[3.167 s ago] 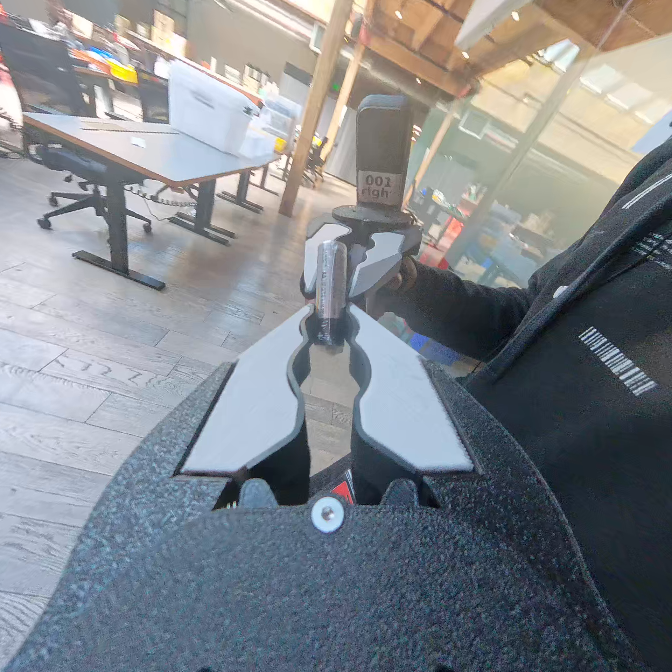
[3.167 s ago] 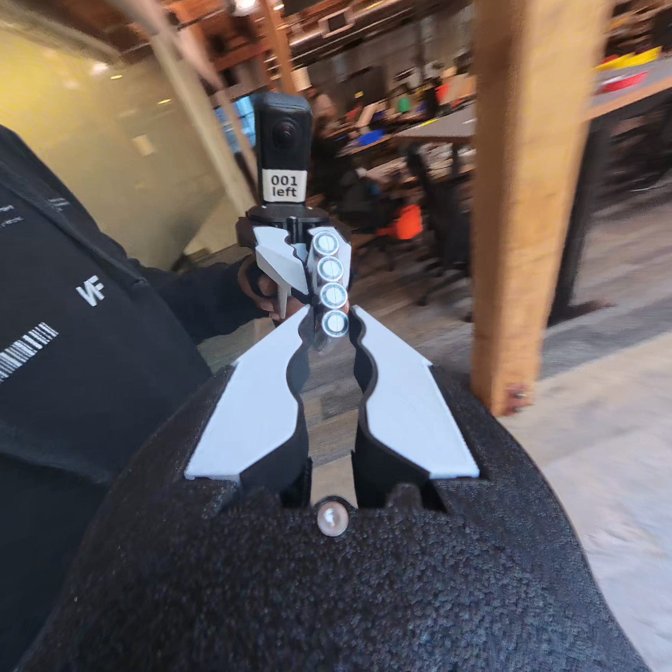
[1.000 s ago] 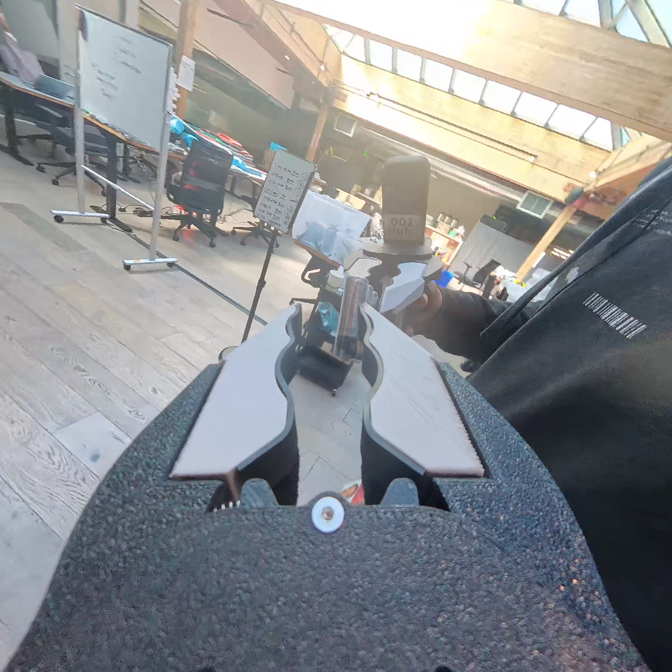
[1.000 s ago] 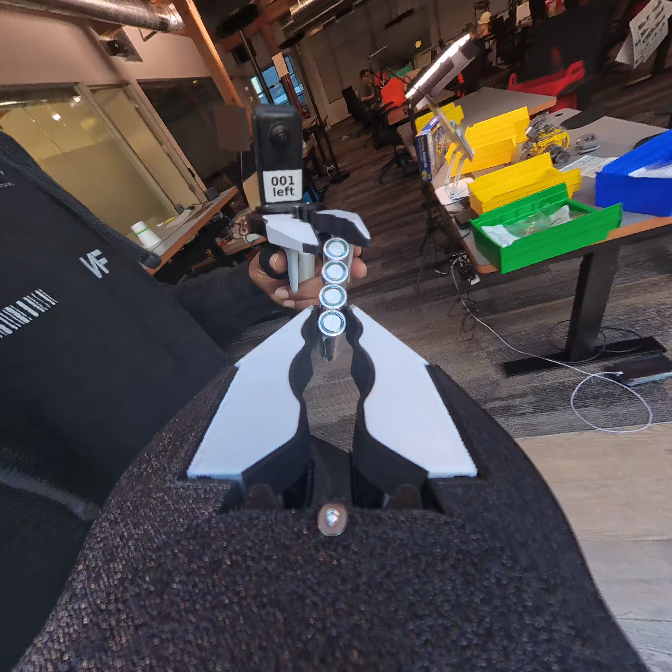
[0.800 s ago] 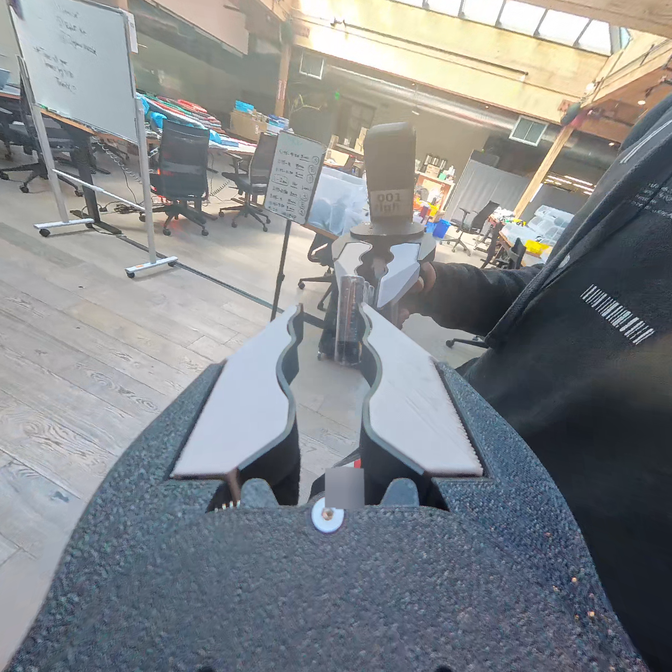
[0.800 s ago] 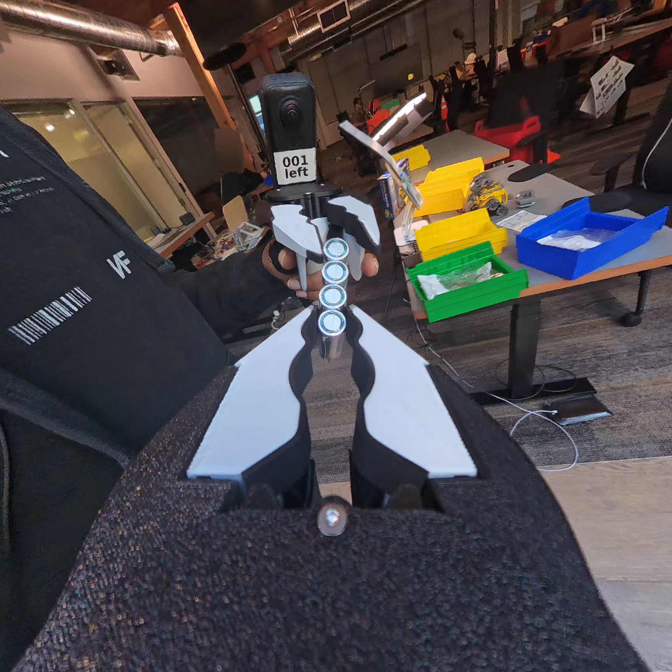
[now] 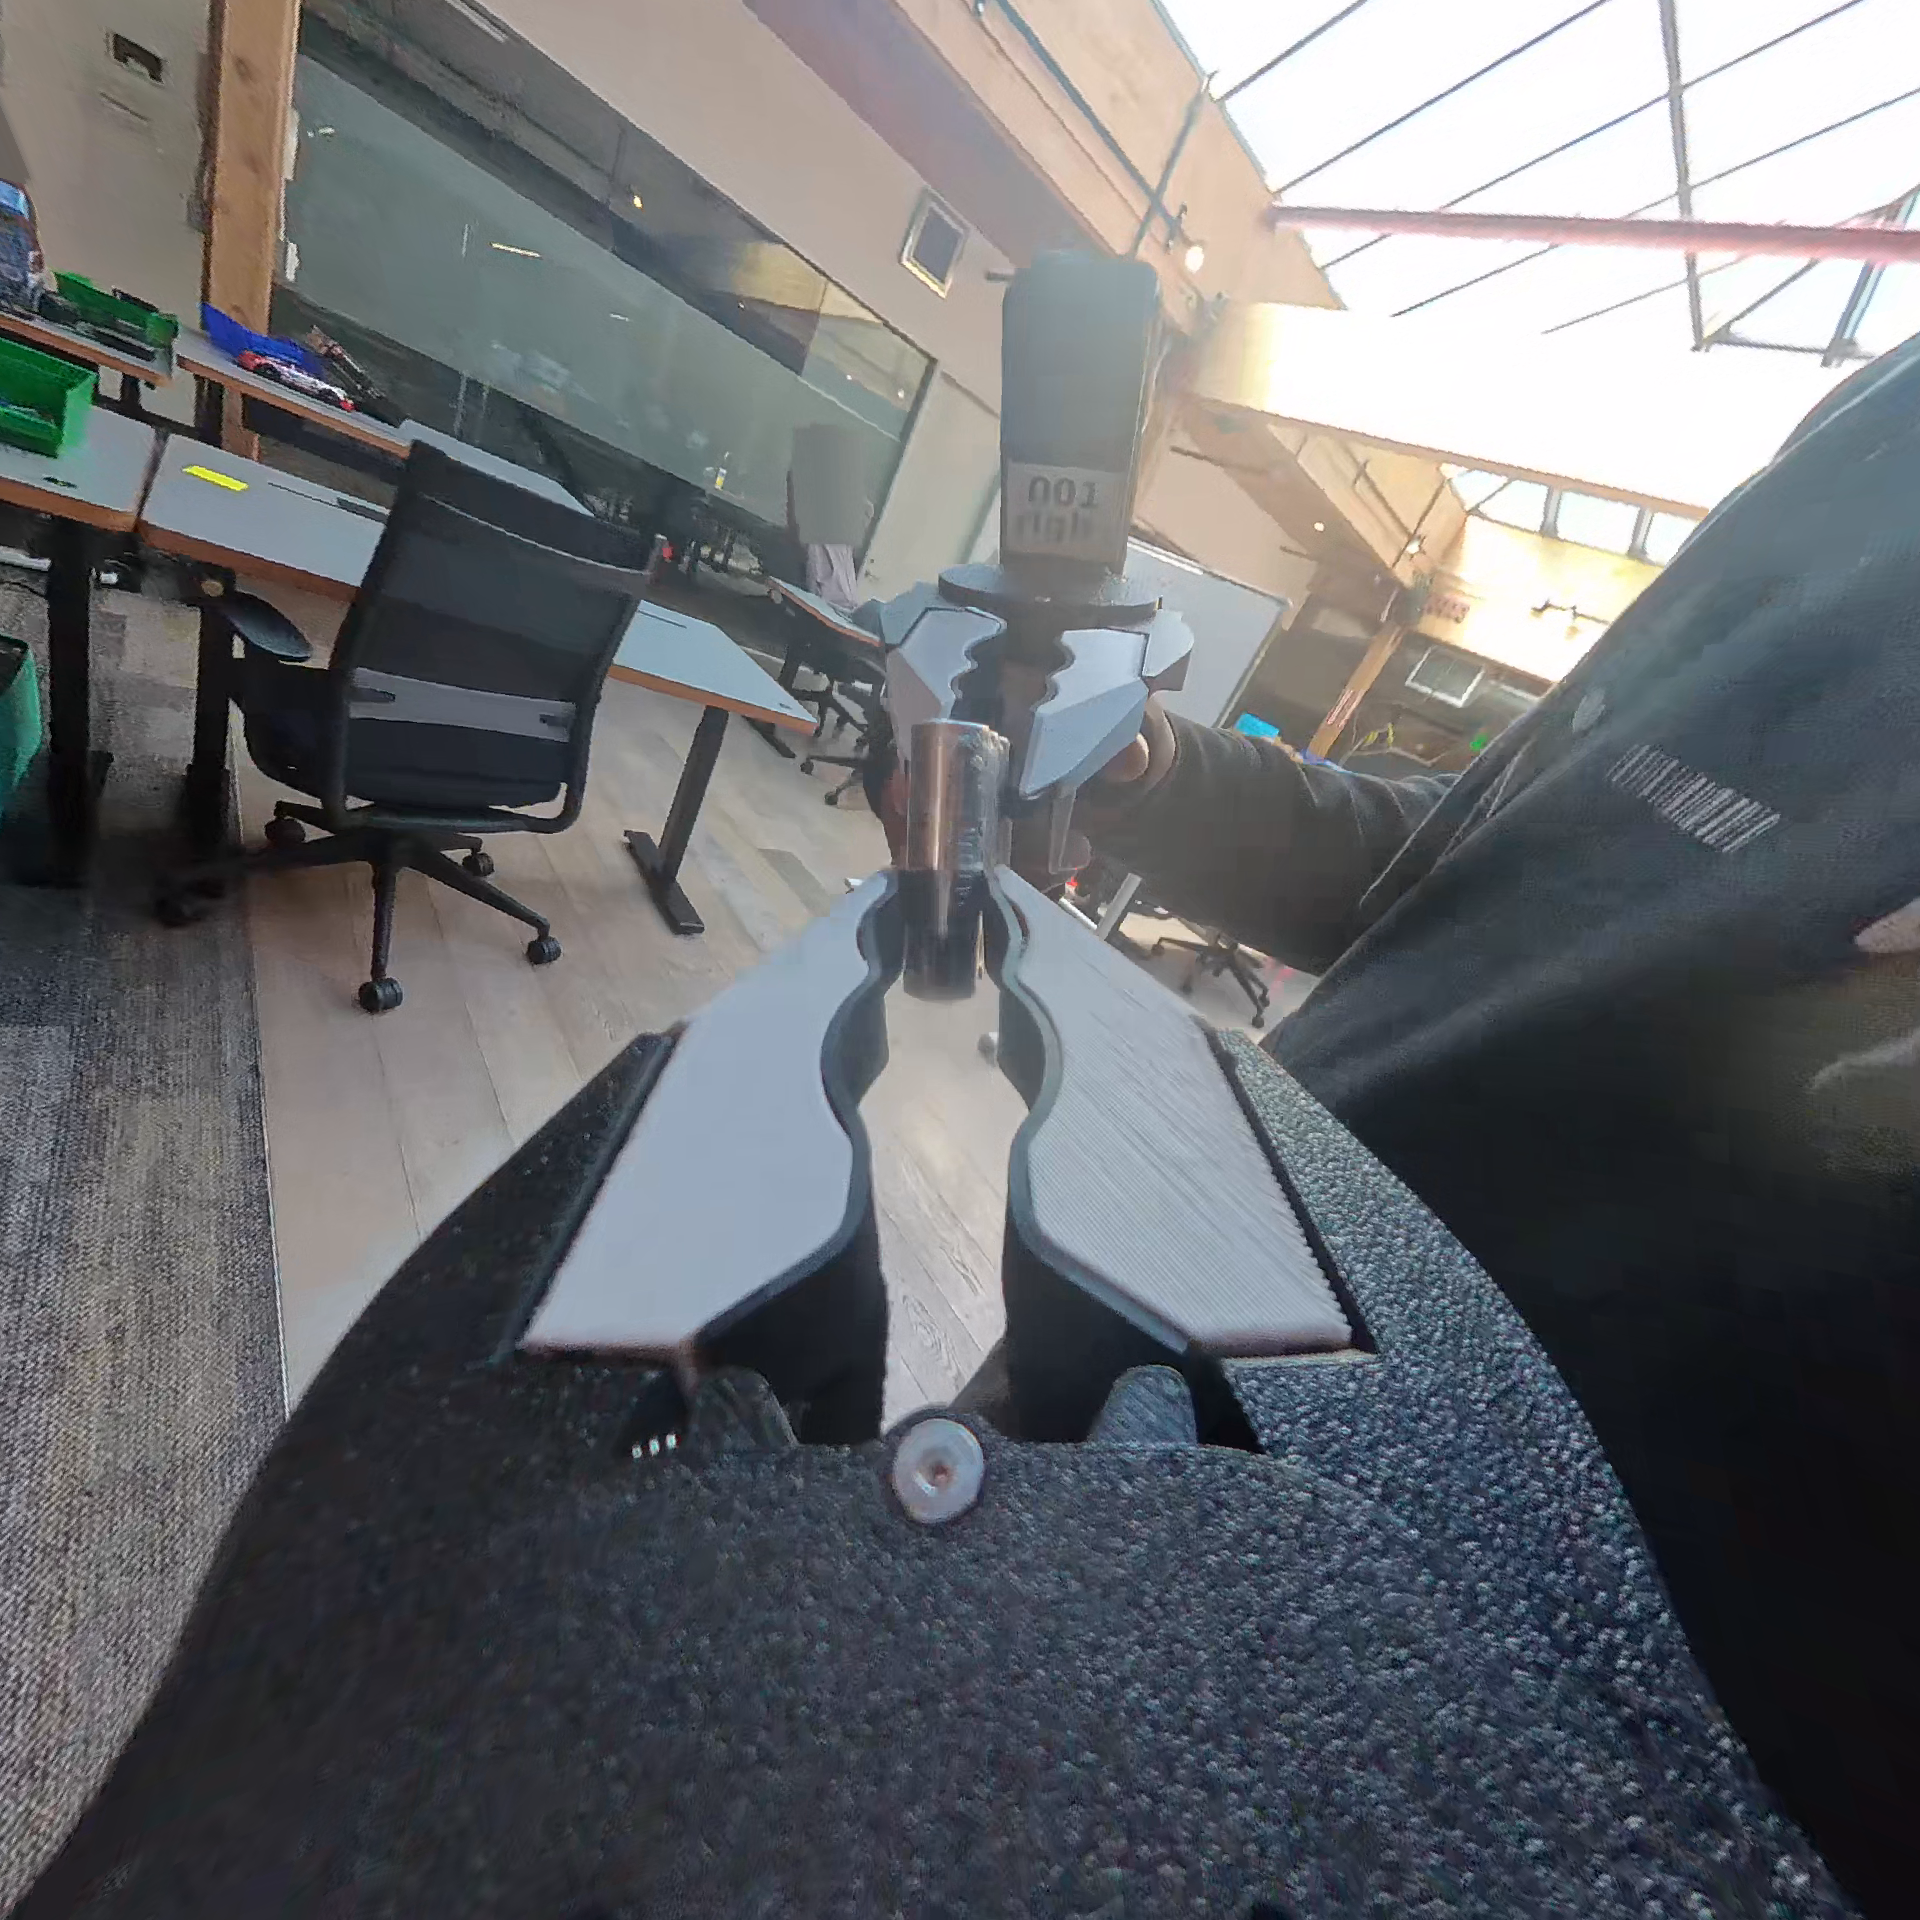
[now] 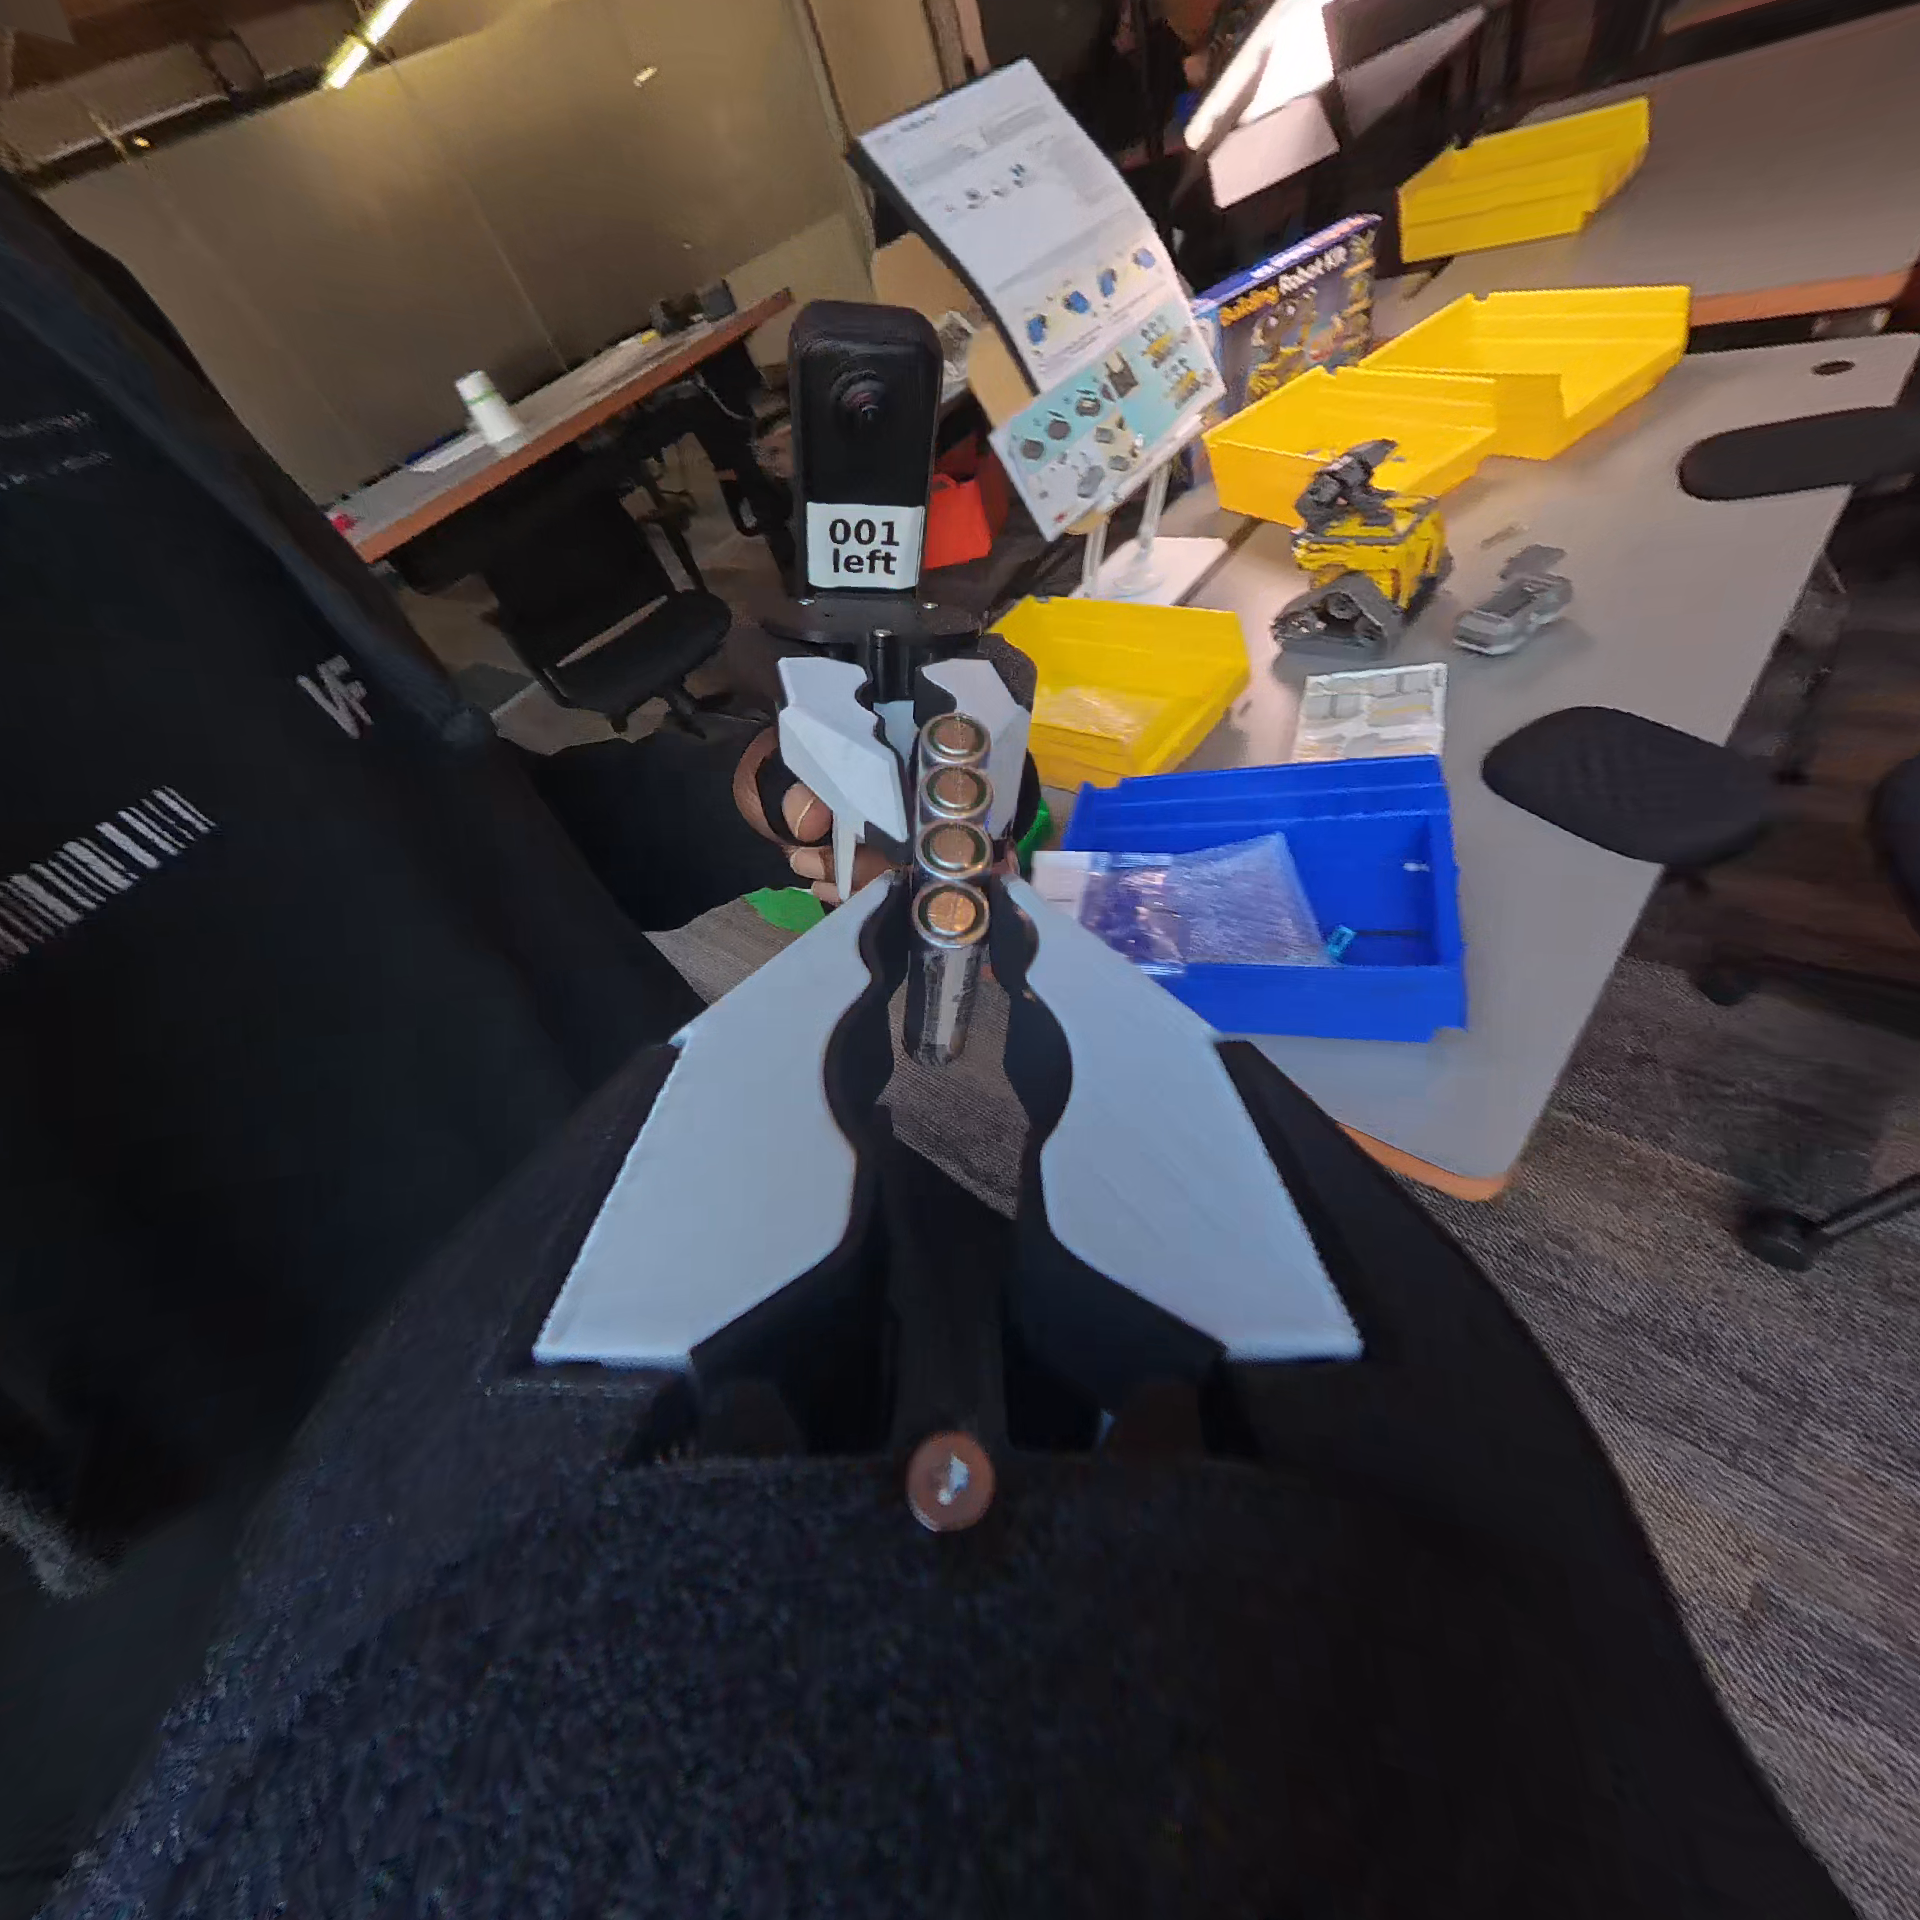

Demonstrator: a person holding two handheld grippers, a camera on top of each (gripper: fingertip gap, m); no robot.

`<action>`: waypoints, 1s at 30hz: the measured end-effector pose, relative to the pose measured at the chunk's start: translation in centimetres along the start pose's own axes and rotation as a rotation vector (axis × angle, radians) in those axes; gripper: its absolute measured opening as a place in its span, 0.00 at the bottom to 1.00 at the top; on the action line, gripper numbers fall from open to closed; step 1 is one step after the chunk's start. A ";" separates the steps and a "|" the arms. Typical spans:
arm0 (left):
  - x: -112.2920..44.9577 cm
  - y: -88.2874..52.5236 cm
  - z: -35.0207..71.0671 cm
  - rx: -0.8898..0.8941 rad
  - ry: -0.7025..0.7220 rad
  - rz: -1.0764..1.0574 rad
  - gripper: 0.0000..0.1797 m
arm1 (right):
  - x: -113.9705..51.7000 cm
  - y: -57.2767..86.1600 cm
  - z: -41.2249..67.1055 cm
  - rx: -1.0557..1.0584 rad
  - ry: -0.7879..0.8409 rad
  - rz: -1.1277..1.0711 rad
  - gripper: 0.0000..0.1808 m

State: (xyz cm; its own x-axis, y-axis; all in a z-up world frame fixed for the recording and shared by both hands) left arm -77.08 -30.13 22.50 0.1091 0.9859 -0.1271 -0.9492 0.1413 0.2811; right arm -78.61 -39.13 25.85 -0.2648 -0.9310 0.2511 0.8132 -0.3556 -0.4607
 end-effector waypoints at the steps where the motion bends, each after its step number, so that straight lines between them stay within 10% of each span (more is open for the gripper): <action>1: -0.8 -3.8 0.6 0.017 0.013 -0.005 0.07 | 0.1 3.4 1.3 -0.015 -0.018 -0.022 0.08; 30: 16.1 -46.5 14.5 -0.033 0.595 1.335 0.05 | -31.1 45.6 28.0 0.202 -0.813 1.163 0.10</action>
State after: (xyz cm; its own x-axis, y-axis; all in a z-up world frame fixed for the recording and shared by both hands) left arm -26.90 -19.58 21.14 -0.9668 0.1965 -0.1635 -0.2520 -0.8391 0.4820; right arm -18.77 -24.09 20.81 0.8988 -0.3508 0.2629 0.4354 0.6439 -0.6292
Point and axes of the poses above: each gripper's, where its closed fingertips meet, x back along the fingers, z out of its top, y = z × x across the jaws, the point moved 4 cm from there along x, back along the fingers, and after that the axes turned 9 degrees about -x, right-handed, at the moved point
